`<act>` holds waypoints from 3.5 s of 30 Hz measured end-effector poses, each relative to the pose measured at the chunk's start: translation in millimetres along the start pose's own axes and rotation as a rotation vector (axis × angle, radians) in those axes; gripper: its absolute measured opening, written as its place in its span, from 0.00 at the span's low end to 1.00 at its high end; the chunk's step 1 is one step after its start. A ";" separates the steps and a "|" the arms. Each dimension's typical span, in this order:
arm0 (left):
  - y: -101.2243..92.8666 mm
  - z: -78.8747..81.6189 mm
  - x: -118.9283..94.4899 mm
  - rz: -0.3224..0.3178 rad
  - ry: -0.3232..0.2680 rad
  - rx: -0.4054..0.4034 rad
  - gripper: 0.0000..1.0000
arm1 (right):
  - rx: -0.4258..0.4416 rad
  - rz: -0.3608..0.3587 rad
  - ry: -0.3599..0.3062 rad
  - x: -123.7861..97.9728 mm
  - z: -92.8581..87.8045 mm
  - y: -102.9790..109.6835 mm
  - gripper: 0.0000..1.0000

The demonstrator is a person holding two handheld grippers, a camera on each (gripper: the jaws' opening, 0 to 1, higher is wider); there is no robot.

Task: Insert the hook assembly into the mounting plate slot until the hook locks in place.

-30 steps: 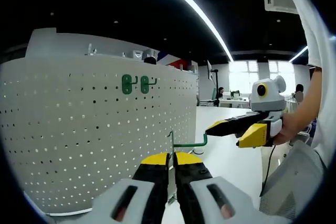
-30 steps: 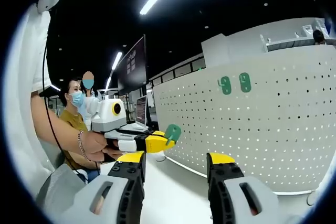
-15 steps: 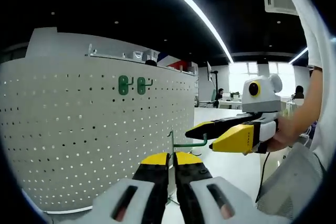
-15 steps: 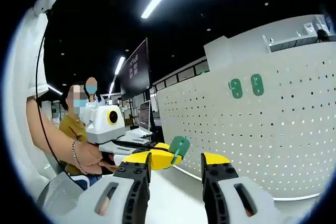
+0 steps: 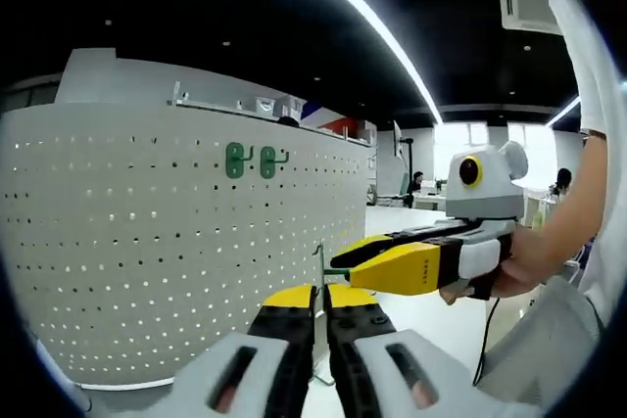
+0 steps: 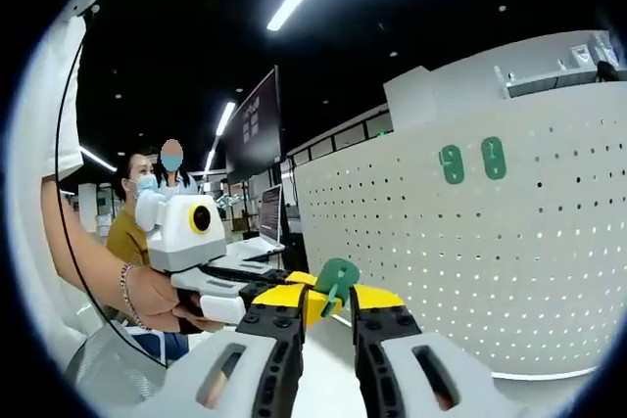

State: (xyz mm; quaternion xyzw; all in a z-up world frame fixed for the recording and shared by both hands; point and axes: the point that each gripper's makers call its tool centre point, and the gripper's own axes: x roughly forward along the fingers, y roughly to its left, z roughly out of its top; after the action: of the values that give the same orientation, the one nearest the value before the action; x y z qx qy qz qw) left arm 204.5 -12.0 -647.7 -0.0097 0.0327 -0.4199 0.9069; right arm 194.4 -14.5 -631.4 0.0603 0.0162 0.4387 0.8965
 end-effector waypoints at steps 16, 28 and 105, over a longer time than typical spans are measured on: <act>1.6 0.9 -1.0 0.023 0.001 0.003 0.02 | 0.070 -0.036 0.006 7.1 0.0 -1.9 0.04; 3.8 2.5 -3.2 0.041 -0.001 0.008 0.02 | 0.048 -0.076 0.017 10.1 1.8 0.0 0.01; -0.5 -90.2 -38.5 -0.018 0.297 0.025 0.81 | -0.109 -0.403 -0.012 -28.3 80.3 -122.0 0.00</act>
State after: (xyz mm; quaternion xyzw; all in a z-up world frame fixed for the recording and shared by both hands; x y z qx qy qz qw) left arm 173.2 17.9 -735.7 0.0634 0.1614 -0.4252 0.8883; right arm 279.3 -118.5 -567.3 0.0098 -0.0010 0.2502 0.9682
